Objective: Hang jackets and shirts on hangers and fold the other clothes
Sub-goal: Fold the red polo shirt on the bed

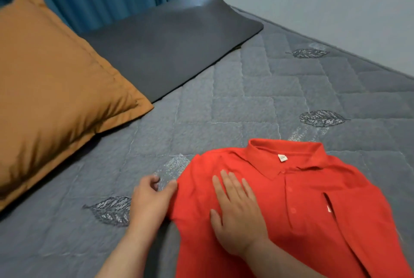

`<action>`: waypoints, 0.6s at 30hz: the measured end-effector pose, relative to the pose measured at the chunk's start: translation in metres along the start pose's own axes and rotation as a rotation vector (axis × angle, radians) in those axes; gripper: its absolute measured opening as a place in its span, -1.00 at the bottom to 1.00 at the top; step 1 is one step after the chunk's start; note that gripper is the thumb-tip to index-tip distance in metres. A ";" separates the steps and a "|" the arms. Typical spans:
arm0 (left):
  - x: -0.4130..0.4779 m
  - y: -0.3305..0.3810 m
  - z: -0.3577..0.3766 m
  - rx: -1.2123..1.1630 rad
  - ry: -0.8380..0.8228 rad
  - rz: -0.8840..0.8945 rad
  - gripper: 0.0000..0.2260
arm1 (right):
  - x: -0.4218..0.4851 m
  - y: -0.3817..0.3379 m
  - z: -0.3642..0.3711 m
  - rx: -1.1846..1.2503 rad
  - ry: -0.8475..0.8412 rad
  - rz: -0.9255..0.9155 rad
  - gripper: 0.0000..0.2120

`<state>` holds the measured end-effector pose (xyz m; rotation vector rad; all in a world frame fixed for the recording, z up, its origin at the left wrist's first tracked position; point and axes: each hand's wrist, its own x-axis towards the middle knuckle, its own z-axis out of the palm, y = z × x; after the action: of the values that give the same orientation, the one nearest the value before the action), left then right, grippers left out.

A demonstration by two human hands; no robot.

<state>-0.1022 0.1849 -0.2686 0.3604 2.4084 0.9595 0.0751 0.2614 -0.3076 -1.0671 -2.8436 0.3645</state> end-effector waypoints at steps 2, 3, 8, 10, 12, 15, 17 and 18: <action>0.012 0.011 -0.003 -0.125 -0.147 -0.063 -0.78 | 0.000 0.005 0.002 -0.004 -0.016 0.003 -0.23; 0.015 0.016 -0.007 -0.079 -0.248 -0.049 -0.83 | 0.001 0.006 0.003 -0.010 -0.007 0.008 -0.22; 0.014 0.032 -0.010 0.203 -0.540 0.128 -0.81 | 0.006 0.007 0.009 0.006 0.051 0.006 -0.22; 0.007 0.034 -0.004 0.158 -0.516 0.175 -0.82 | 0.008 0.007 0.012 0.002 0.071 0.000 -0.21; 0.005 0.035 0.004 0.114 -0.441 0.187 -0.72 | 0.009 0.008 0.015 -0.001 0.085 -0.007 -0.22; 0.008 0.035 0.010 0.108 -0.292 0.156 -0.78 | 0.010 0.009 0.017 -0.016 0.107 -0.003 -0.22; 0.007 0.033 0.015 0.105 -0.260 0.140 -0.87 | 0.011 0.009 0.019 -0.016 0.107 -0.005 -0.19; 0.006 0.032 0.018 0.075 -0.253 0.124 -0.88 | 0.012 0.009 0.019 -0.012 0.108 -0.009 -0.18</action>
<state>-0.0956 0.2196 -0.2594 0.6270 2.2147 0.8225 0.0690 0.2719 -0.3281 -1.0417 -2.7580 0.2803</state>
